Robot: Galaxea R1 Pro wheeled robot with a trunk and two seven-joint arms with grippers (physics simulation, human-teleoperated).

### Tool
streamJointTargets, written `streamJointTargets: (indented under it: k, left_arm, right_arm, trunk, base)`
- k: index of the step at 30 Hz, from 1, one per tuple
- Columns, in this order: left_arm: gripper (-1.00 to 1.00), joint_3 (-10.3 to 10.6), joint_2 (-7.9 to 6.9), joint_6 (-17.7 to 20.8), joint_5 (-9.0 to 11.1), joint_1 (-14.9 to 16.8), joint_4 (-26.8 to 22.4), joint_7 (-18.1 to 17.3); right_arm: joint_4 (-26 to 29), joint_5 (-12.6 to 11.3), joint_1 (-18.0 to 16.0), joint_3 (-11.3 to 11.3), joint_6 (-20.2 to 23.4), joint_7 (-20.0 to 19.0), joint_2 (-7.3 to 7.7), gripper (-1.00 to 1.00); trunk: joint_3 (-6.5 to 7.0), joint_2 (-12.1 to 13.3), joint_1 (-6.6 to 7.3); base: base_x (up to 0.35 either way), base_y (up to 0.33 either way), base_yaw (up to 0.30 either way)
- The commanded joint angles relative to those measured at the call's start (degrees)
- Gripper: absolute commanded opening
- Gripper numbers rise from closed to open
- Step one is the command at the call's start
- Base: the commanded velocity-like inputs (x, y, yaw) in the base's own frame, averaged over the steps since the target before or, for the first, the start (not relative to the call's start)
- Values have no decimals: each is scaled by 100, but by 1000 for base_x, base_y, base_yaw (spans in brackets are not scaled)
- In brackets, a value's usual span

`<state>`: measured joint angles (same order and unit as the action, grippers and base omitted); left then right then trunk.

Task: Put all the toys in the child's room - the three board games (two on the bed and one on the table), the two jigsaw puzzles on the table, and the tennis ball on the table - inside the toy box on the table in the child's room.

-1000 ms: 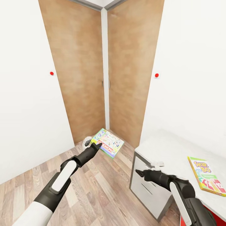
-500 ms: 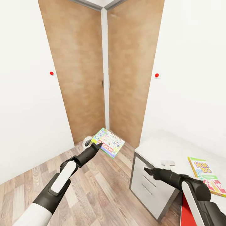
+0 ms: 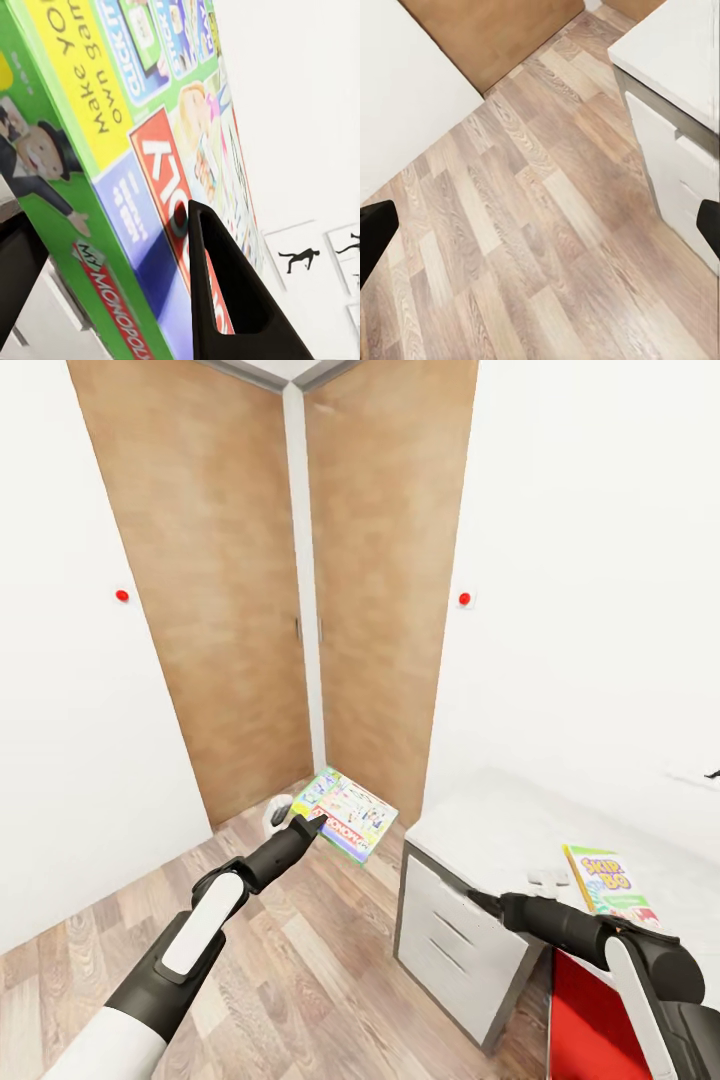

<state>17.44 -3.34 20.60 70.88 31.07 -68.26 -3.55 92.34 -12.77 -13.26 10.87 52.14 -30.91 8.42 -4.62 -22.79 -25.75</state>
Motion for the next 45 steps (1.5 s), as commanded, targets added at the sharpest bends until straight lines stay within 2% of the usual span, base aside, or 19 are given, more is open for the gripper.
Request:
streamJointTargets:
  k: [1, 5, 14, 20, 25, 30, 34, 39, 45]
  left_arm:
    - [-100, 4, -4, 13, 40, 5, -3, -3]
    - [-100, 5, -2, 14, 40, 5, -3, 0]
    - [-100, 5, -1, 14, 40, 5, -3, 1]
    - [-100, 6, 10, 14, 40, 5, -3, 1]
    - [-100, 10, 19, 20, 40, 5, -5, -28]
    - [-100, 26, 18, 69, 40, 5, -102, -66]
    - [-100, 198, 5, 222, 40, 27, -245, -77]
    - [-100, 408, 11, 416, 40, 69, -353, -73]
    - [-100, 487, 16, 502, 40, 86, -387, -59]
  right_arm:
    - [2, 1, -8, 37, 35, -104, 8, 100]
    - [3, 2, -9, 130, 39, -298, 56, 100]
    - [10, -4, -12, 360, 48, -417, 189, 100]
    - [11, -6, -14, 414, 49, -452, 263, 100]
    - [12, -6, -13, 470, 50, -657, 331, 100]
    - [12, -6, -24, 767, 167, -1173, 430, 100]
    - [12, -7, -47, 935, 494, -1603, 564, 100]
    - [12, -7, -58, 1021, 718, -1986, 760, 100]
    - [12, -7, -62, 1060, 786, -2181, 856, 100]
  trunk:
    - [-13, -13, -4]
    - [-13, -13, -4]
    - [-13, -13, -4]
    - [-13, -13, -4]
    - [-13, -13, -4]
    - [-13, -13, -4]
    - [-13, -13, -4]
    - [-13, -13, -4]
    - [-13, -13, -4]
  base:
    - [0, 0, -267]
    - [0, 0, -274]
    - [0, 0, -280]
    - [0, 0, -283]
    - [0, 0, -284]
    - [0, 0, -284]
    - [0, 0, -284]
    - [0, 0, -284]
    - [0, 0, -284]
